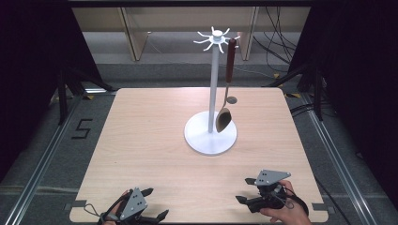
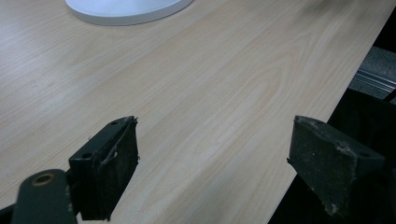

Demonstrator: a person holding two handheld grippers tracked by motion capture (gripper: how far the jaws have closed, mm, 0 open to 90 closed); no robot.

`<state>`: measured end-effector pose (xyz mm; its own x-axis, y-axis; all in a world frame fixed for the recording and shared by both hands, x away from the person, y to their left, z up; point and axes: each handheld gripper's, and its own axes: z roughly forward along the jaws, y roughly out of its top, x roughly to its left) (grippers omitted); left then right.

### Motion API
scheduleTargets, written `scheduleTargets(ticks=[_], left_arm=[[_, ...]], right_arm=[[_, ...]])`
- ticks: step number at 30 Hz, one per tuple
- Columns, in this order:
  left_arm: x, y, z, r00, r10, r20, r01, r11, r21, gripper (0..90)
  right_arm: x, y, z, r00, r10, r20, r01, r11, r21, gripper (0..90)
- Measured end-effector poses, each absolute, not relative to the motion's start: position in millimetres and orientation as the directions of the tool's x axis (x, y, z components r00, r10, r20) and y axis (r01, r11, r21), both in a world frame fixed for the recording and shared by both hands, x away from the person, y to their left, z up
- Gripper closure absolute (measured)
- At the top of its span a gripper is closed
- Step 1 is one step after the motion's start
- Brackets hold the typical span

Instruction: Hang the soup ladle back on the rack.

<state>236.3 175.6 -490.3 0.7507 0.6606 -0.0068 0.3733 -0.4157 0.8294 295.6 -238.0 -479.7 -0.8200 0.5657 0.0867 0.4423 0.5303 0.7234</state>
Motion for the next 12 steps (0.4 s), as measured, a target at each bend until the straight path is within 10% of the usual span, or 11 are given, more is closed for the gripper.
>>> scheduleTargets(ticks=[12], left_arm=[[236.3,175.5,-490.3,0.751,0.661,-0.007,0.374,-0.416,0.829,15.1]], right_arm=[[295.6,-239.5,-481.0,-0.818,0.569,0.084,0.443,0.529,0.724,28.5]])
